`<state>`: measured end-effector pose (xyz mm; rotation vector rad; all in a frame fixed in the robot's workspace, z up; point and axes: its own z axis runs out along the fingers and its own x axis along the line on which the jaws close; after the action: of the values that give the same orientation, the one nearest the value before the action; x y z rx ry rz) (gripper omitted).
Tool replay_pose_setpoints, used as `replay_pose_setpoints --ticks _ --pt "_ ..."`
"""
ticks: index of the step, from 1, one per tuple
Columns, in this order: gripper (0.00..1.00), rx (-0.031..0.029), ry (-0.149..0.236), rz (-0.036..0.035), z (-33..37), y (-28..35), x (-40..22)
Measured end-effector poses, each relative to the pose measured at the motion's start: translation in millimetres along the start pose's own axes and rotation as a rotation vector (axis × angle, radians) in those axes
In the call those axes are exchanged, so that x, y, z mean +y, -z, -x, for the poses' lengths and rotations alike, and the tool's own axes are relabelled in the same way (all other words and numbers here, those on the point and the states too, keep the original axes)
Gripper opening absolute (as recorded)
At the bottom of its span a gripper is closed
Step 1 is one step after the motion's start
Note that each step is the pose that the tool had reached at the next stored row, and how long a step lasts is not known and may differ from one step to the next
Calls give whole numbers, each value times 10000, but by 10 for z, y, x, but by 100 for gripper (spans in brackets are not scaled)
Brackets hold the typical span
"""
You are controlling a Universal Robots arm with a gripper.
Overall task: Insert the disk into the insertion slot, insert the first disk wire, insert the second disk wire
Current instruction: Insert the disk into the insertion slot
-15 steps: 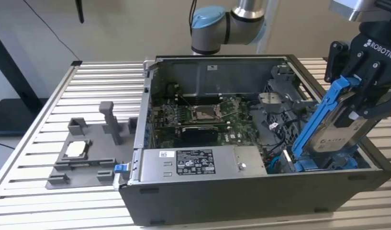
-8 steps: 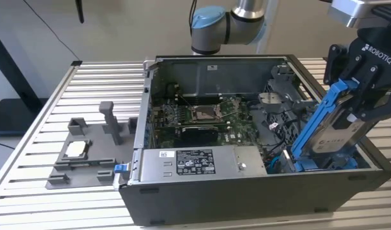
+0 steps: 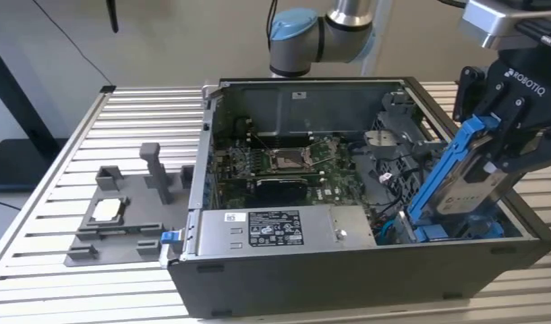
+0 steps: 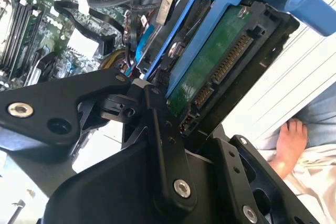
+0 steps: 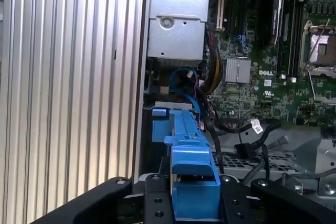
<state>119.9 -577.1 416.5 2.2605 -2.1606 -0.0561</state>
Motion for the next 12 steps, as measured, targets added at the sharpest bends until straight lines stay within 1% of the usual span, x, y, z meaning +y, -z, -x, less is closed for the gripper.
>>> replay_pose_setpoints --ticks 6,11,12 --pt "33 -152 -8 -5 0 -87 -17" --pt "33 -184 -8 -9 -2 -157 -32" --pt "33 -177 -10 -8 -2 -172 -34"
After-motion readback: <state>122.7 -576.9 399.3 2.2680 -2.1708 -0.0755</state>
